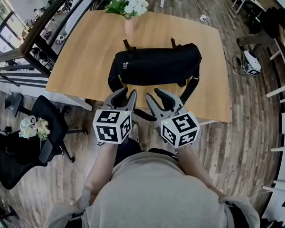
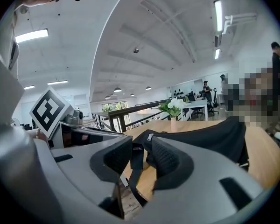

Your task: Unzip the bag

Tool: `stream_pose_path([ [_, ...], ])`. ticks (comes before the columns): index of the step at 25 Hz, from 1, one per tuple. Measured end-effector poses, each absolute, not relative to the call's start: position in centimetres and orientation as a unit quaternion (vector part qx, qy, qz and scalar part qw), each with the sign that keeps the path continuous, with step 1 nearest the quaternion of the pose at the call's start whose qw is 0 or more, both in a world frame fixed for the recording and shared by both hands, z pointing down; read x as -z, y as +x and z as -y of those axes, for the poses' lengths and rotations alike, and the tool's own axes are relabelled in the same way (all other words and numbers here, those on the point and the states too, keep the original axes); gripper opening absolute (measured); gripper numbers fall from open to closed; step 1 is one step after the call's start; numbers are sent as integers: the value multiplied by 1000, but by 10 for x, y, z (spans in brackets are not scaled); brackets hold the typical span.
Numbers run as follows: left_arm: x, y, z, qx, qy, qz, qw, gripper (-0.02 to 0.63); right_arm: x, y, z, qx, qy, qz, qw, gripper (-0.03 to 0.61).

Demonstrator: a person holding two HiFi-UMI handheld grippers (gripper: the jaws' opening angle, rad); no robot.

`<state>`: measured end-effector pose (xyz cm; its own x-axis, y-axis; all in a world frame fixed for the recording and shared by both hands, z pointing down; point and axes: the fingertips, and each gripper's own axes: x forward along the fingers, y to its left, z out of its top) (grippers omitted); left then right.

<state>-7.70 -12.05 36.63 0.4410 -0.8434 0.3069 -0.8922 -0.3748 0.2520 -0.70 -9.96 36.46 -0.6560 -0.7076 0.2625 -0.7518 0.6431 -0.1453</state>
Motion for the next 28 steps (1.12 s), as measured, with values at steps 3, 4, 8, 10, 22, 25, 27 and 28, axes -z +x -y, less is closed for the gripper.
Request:
stream_pose_path([
  [3, -367, -80, 146, -68, 838, 506, 192, 123, -365, -18, 126, -120, 410, 899, 97, 126],
  [4, -368, -81, 154, -70, 840, 502, 193, 123, -364, -21, 134, -117, 413, 898, 98, 127],
  [8, -366, -91, 185, -70, 846, 494, 187, 118, -361, -29, 166, -106, 426, 893, 99, 127],
  [10, -365, -100, 200, -70, 845, 496, 185, 118, -362, -34, 179, -103, 431, 890, 105, 126],
  [22, -382, -152, 258, -78, 826, 517, 210, 135, -372, -64, 233, -73, 436, 884, 154, 123],
  [25, -389, -158, 258, -89, 825, 517, 210, 144, -377, -68, 239, -60, 435, 882, 173, 123],
  [27, -395, -159, 258, -94, 827, 510, 217, 157, -377, -70, 241, -58, 434, 883, 169, 121],
  [28, -397, -158, 257, -96, 829, 504, 222, 167, -377, -71, 242, -58, 434, 884, 163, 121],
])
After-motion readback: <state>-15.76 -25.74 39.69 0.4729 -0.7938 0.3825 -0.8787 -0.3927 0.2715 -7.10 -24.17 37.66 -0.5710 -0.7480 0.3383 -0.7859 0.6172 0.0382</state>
